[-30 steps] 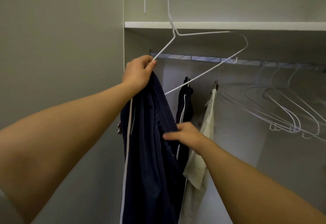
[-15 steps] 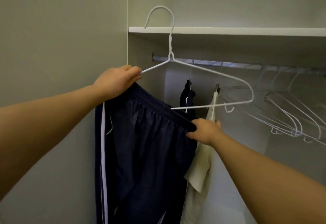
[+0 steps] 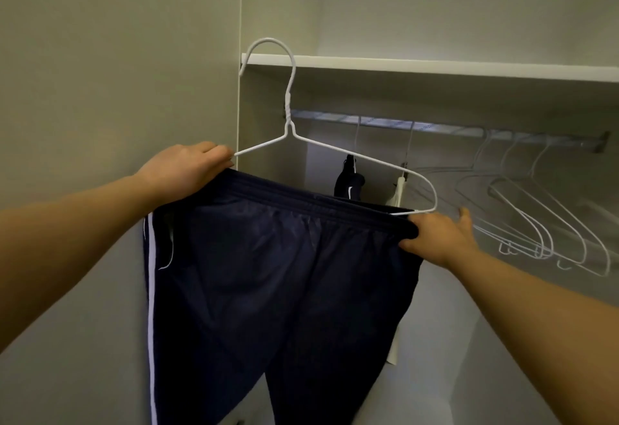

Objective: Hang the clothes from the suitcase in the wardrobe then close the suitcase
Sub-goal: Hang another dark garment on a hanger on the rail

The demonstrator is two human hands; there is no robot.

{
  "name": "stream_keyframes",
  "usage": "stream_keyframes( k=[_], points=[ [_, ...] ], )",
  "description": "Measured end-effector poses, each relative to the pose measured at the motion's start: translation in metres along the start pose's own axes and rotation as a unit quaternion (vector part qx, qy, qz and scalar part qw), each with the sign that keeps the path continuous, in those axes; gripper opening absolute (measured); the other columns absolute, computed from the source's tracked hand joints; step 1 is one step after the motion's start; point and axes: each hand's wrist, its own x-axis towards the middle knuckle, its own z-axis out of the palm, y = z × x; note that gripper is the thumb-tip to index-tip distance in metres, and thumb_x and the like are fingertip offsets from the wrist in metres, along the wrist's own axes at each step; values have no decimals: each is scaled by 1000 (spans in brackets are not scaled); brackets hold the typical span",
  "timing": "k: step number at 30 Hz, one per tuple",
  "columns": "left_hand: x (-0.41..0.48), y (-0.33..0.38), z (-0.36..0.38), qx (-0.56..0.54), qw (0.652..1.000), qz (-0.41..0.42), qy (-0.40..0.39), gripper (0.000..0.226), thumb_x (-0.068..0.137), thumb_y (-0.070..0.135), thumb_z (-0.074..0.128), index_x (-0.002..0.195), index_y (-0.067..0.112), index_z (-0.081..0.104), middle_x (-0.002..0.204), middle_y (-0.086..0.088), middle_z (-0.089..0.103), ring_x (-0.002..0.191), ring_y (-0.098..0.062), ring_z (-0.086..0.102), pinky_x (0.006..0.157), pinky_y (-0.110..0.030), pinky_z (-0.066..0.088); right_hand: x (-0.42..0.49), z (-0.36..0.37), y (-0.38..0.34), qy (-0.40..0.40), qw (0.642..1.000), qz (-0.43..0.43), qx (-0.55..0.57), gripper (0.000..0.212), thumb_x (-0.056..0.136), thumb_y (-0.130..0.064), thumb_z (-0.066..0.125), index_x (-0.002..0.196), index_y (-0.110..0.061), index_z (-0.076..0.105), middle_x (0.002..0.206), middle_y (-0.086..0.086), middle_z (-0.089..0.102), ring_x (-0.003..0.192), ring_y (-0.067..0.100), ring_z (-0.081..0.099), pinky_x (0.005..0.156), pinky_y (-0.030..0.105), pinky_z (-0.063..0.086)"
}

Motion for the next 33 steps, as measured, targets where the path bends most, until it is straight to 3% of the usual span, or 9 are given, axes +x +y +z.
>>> stream_keyframes(
  k=[7,12,14,15,18,21,25,30,33],
  points=[
    [-10,5,9,45,987,152,24,19,87,34,36,94,18,43,68,-15,63,35,-32,54,30,-30,41,-2,-19,18,-17,999,32,-28,3,85,-34,56,84,-32,55,85,-4,63,103,18,59,115,48,1],
    [-8,21,27,23,977,197,80,36,100,42,17,92,20,44,63,-9,60,33,-28,53,28,-23,36,-5,-26,11,-30,997,22,-63,9,83,-30,57,75,-31,53,71,-8,54,98,18,58,113,45,9],
    [-2,36,35,6,976,192,98,42,101,44,11,91,21,44,64,-9,59,35,-28,54,30,-23,36,-4,-26,-1,-21,999,-23,-31,1,82,-25,57,82,-25,59,79,-3,58,98,21,58,104,38,22],
    [2,42,38,-3,978,186,96,43,101,45,10,91,21,44,64,-8,59,38,-27,55,31,-23,38,-2,-25,-6,-8,999,-36,16,10,81,-20,59,91,-19,62,86,2,61,96,24,58,94,31,29],
    [4,51,44,-72,987,123,70,31,95,45,28,91,20,46,71,-11,59,51,-30,61,43,-28,47,2,-27,-11,21,974,-32,224,19,78,-1,62,96,4,61,97,16,52,90,29,55,60,16,35],
    [7,60,51,-168,985,-1,38,47,89,45,35,98,7,62,86,-15,56,76,-34,61,68,-37,49,9,-28,-8,-3,952,-5,305,29,72,3,68,94,-5,51,112,11,40,108,34,48,75,22,36],
    [25,73,58,-228,965,-113,-68,25,95,25,52,105,6,65,90,-8,48,96,-28,53,84,-31,38,6,-30,-2,-117,928,60,347,64,77,-16,74,132,-9,43,126,12,53,106,27,54,84,32,45],
    [50,98,62,-105,957,-187,-196,26,97,26,45,117,21,61,121,-12,48,118,-36,45,97,-43,38,-5,-25,-6,-172,855,102,479,39,81,-9,71,118,-7,62,105,8,61,83,20,57,82,32,45],
    [60,123,65,-190,926,-264,-193,20,93,19,47,107,10,59,115,-17,55,106,-35,53,91,-38,44,-3,-18,-13,-178,808,137,545,38,82,-2,69,119,-5,59,101,8,58,78,21,56,80,32,45]
  ],
)
